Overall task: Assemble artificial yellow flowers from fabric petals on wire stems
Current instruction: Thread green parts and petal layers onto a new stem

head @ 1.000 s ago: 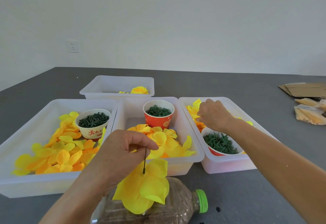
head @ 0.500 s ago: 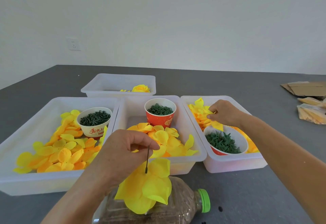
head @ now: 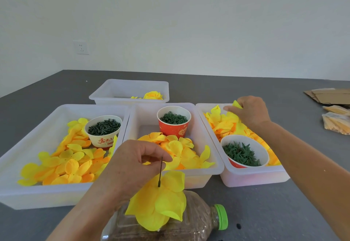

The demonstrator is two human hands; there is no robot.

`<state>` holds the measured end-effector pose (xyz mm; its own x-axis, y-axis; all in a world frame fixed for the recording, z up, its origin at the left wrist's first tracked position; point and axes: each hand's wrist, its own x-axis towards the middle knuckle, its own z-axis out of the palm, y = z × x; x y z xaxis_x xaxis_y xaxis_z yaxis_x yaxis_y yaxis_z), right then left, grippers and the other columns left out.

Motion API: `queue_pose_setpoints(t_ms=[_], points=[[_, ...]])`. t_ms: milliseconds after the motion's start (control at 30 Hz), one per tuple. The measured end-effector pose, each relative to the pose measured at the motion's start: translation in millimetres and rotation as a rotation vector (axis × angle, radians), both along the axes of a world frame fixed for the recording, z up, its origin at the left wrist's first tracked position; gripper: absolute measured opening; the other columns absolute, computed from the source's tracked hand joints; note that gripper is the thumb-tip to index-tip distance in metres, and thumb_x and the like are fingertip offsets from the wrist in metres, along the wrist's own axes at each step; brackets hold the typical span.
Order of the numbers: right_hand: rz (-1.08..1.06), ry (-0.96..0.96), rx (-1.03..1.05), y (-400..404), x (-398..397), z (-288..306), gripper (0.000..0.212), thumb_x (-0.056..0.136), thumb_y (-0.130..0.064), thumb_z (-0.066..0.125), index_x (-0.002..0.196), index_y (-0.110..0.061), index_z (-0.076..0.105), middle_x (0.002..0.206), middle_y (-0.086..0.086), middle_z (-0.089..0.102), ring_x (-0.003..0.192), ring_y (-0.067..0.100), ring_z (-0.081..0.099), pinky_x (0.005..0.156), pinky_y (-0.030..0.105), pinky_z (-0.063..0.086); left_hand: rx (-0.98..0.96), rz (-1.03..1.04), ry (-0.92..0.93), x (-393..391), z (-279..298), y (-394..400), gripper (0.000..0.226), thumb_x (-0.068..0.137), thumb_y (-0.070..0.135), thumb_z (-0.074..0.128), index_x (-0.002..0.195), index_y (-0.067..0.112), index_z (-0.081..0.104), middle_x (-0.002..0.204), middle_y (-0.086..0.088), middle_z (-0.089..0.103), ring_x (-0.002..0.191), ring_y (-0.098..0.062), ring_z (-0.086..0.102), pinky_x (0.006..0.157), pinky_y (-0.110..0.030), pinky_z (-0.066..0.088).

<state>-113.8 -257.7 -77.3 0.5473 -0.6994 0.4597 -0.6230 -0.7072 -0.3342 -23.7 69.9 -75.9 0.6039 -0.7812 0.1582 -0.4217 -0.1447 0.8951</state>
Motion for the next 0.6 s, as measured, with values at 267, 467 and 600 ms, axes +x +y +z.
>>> queue_pose_setpoints(t_ms=[267, 467, 600], points=[[-0.006, -0.485, 0.382, -6.4, -5.2, 18.0, 0.014, 0.088, -0.016, 0.064, 0.084, -0.008, 0.054, 0.079, 0.011, 0.058, 0.065, 0.023, 0.059, 0.063, 0.033, 0.044, -0.007, 0.004, 0.004, 2.4, -1.3, -0.3, 0.027, 0.079, -0.002, 0.066, 0.070, 0.021, 0.076, 0.069, 0.010, 0.072, 0.058, 0.006, 0.059, 0.055, -0.004, 0.041], [0.209, -0.743, 0.867, 29.3, -8.7, 27.7, 0.013, 0.086, -0.009, 0.066, 0.078, -0.018, 0.061, 0.078, 0.004, 0.065, 0.068, 0.013, 0.061, 0.064, 0.027, 0.047, -0.020, 0.050, -0.010, 6.2, -1.9, -0.7, 0.032, 0.080, -0.001, 0.066, 0.068, 0.026, 0.075, 0.076, 0.005, 0.073, 0.080, -0.014, 0.067, 0.077, -0.024, 0.054], [0.340, -0.737, 1.064, 70.6, 1.6, 35.1, 0.011, 0.086, -0.010, 0.063, 0.080, -0.018, 0.062, 0.077, 0.003, 0.063, 0.064, 0.015, 0.060, 0.057, 0.027, 0.051, -0.065, 0.114, -0.053, 9.6, 3.3, 0.9, 0.027, 0.080, 0.004, 0.067, 0.069, 0.027, 0.075, 0.076, -0.002, 0.073, 0.083, -0.028, 0.066, 0.081, -0.041, 0.052]])
